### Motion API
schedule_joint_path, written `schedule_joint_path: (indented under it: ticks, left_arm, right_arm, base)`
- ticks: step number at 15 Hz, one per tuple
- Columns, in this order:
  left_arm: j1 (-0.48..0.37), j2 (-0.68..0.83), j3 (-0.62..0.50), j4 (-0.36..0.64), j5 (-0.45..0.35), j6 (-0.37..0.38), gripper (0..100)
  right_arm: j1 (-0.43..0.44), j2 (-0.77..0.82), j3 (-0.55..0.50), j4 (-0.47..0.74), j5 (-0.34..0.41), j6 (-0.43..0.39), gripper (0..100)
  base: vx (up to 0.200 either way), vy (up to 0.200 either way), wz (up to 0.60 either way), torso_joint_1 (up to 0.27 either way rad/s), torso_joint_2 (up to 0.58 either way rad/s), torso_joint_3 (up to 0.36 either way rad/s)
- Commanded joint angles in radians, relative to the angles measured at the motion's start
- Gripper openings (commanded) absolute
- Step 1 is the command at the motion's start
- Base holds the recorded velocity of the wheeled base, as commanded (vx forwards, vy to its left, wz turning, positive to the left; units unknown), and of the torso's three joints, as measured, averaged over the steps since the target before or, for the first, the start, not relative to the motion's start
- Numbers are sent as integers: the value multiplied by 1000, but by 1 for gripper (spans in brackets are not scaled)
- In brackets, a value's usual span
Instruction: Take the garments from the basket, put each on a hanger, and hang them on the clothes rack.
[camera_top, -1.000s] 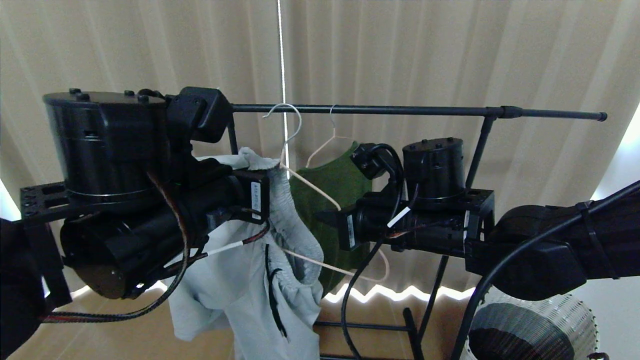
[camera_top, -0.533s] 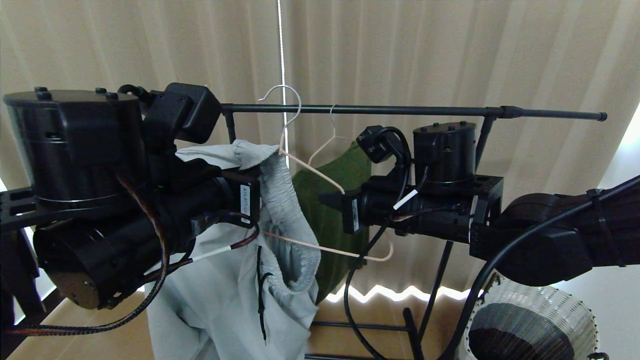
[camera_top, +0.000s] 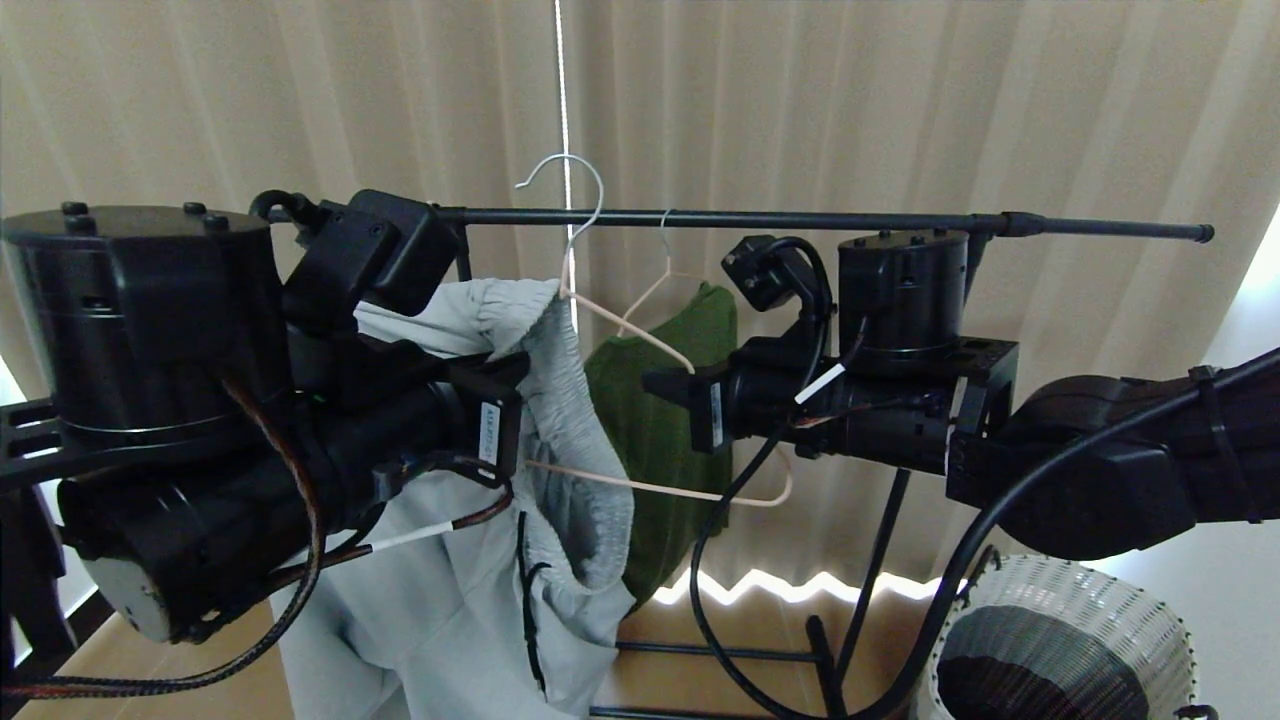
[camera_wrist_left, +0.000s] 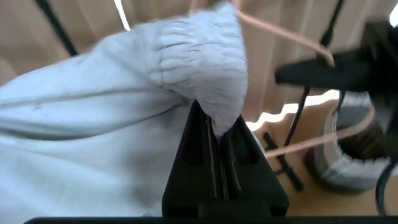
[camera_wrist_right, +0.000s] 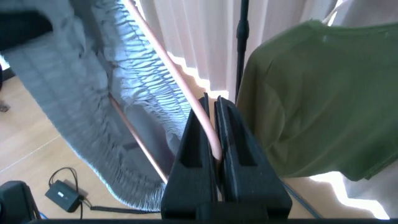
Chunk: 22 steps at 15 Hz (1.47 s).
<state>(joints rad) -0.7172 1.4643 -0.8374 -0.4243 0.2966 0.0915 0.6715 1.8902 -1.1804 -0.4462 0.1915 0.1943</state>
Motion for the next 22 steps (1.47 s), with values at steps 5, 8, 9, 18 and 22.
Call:
schedule_joint_path:
  ticks: [5, 8, 9, 18, 22]
  left_arm:
    - [39, -32, 34, -10, -137, 59, 0]
    - [42, -28, 43, -19, -134, 60, 100]
    - [41, -30, 44, -39, -134, 54, 100]
    - [90, -136, 225, -226, -128, 159, 100]
    - [182, -188, 239, -229, -128, 189, 100]
  right_arm:
    - [0, -14, -2, -2, -1, 1, 0]
    - [-1, -22, 1, 0, -7, 2, 0]
    - [-1, -23, 1, 0, -12, 2, 0]
    - [-128, -146, 82, 11, -21, -10, 0]
    - [-173, -229, 183, 11, -20, -88, 0]
  base:
    - [0, 0, 0, 0, 0, 0]
    - [0, 0, 0, 0, 0, 0]
    - [0, 0, 0, 0, 0, 0]
    - [0, 0, 0, 0, 0, 0]
    - [0, 0, 0, 0, 0, 0]
